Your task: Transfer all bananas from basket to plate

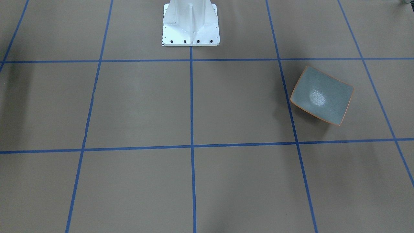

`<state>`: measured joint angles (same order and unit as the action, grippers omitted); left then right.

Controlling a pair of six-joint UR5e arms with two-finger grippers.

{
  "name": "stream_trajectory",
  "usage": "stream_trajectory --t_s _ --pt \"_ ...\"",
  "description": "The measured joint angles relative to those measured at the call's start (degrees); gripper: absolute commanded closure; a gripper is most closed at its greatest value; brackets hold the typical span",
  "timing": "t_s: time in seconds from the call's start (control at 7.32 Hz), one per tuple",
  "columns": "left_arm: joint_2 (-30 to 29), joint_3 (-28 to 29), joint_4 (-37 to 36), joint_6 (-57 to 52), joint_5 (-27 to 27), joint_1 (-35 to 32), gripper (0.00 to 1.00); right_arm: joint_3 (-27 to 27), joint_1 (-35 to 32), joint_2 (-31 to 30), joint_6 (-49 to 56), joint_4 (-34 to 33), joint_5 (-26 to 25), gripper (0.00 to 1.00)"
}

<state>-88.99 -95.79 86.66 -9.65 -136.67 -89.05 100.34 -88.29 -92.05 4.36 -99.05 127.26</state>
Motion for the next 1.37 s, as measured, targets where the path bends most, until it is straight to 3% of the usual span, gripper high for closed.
stream_trajectory --t_s 0.55,1.09,1.37 --pt "-0.31 -1.48 0.06 0.39 -0.02 -0.06 0.0 0.7 0.09 0.62 0.14 0.02 -0.27 0.0" --pt "-1.45 -2.09 1.21 0.34 0.0 -0.06 0.0 0.16 0.41 5.08 -0.22 0.29 -0.26 0.0" --pt "-1.59 -2.11 1.39 0.37 -0.11 -0.06 0.0 0.3 0.41 4.72 0.42 3.94 -0.61 0.0"
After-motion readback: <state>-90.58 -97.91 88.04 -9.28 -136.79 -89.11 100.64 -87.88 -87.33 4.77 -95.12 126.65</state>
